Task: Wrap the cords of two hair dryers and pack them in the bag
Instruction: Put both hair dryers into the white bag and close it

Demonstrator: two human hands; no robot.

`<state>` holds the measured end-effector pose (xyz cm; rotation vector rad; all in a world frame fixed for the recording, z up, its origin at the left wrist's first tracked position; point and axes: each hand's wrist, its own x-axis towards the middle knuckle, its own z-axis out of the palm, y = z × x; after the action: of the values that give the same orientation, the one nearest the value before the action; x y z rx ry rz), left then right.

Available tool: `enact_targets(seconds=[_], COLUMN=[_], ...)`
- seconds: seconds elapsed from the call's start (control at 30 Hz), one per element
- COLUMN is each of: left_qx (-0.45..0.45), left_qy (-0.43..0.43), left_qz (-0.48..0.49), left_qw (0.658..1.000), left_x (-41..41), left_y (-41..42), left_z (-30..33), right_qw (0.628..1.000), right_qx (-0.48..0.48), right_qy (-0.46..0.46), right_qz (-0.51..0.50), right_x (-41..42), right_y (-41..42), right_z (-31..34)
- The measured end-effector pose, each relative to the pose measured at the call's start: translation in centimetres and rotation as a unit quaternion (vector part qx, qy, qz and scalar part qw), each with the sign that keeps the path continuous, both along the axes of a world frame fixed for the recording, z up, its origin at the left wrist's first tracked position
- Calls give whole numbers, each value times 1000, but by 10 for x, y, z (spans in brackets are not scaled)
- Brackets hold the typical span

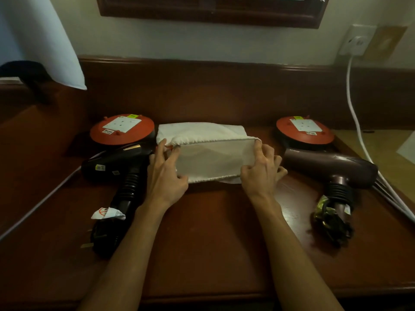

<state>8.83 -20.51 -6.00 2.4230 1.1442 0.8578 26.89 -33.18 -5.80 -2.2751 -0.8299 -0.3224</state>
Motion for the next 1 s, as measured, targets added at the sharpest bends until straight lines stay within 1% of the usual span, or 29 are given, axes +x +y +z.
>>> enact_targets(seconds=[0.07, 0.13, 0.2, 0.27, 0.33, 0.43, 0.5, 0.53, 0.67, 0.77, 0.9, 0.93, 1.0], left_qx=[18, 22, 16, -4, -17, -20, -34, -34, -23, -55, -79, -85, -84], left_qy=[-14, -61, -94, -106, -109, -128, -114, -120, -199, -229, -217, -207, -159], left_qz=[17, 34, 50, 45, 39, 37, 28, 29, 80, 114, 99, 87, 61], left_qw=[1000, 997, 994, 993, 993, 991, 992, 992, 976, 965, 968, 971, 982], left_x=[-5, -9, -10, -10, -10, -12, -13, -13, -12, -11, -7, -8, -11], left_y=[4, 5, 3, 1, -4, -4, -1, -1, -6, -10, -13, -12, -10], left_z=[0, 0, 1, 4, 8, 12, 14, 15, 23, 23, 22, 19, 11], right_qw=[1000, 999, 997, 996, 996, 997, 998, 999, 998, 997, 996, 996, 997], right_qx=[16, 35, 27, 10, 8, -23, -44, -41, 11, 54, 62, 52, 27], right_qy=[13, 30, 53, 68, 64, 55, 41, 28, -28, -14, 34, 42, 49], right_qz=[0, 11, 39, 63, 69, 47, 22, 7, -47, -45, -60, -58, -48], right_x=[5, 9, 11, 11, 13, 20, 25, 28, 32, 31, 31, 29, 24], right_y=[-3, -6, -7, -6, -8, -14, -19, -21, -26, -28, -29, -29, -33], right_z=[0, 1, 2, 2, 4, 9, 11, 12, 15, 17, 19, 21, 24])
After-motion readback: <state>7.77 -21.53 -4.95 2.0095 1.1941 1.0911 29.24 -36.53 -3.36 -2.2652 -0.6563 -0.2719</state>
